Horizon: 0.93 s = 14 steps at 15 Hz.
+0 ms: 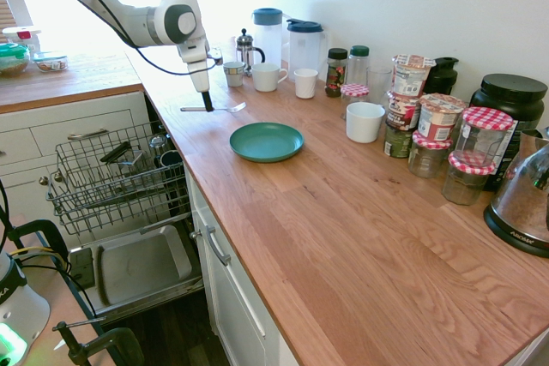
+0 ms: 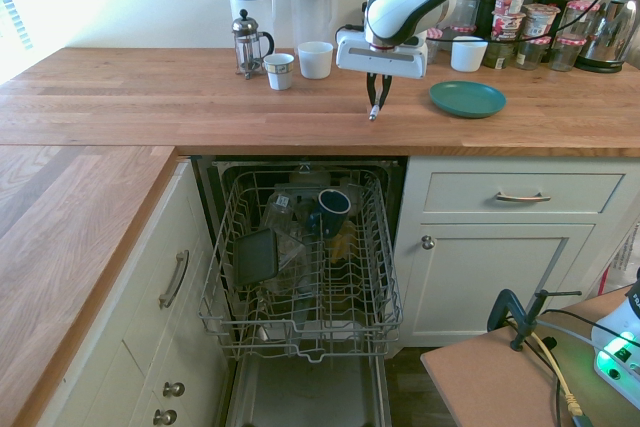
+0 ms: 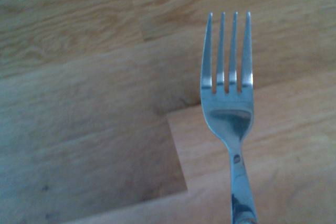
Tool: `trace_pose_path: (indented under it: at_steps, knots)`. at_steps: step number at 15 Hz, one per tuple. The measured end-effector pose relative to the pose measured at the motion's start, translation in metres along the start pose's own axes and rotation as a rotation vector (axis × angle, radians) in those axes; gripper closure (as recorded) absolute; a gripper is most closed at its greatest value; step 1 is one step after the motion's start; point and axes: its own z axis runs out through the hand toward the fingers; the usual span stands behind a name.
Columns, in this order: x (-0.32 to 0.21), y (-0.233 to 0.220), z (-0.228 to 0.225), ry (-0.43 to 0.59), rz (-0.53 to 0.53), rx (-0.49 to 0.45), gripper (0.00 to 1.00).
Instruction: Put the fork in the dishwasher
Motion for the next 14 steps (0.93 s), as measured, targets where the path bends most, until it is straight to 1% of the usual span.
trace_pose_path:
  at_steps: [2, 4, 9, 12, 14]
  knots:
    - [-0.019, 0.025, -0.025, -0.004, -0.024, 0.015, 1.0]
    - [-0.047, 0.051, -0.039, -0.007, -0.051, 0.021, 1.0]
    - [-0.105, 0.102, -0.042, -0.001, -0.094, 0.004, 1.0]
    - [-0.115, 0.105, -0.043, 0.013, -0.102, 0.014, 1.0]
    - [-0.133, 0.118, -0.04, 0.021, -0.118, 0.016, 1.0]
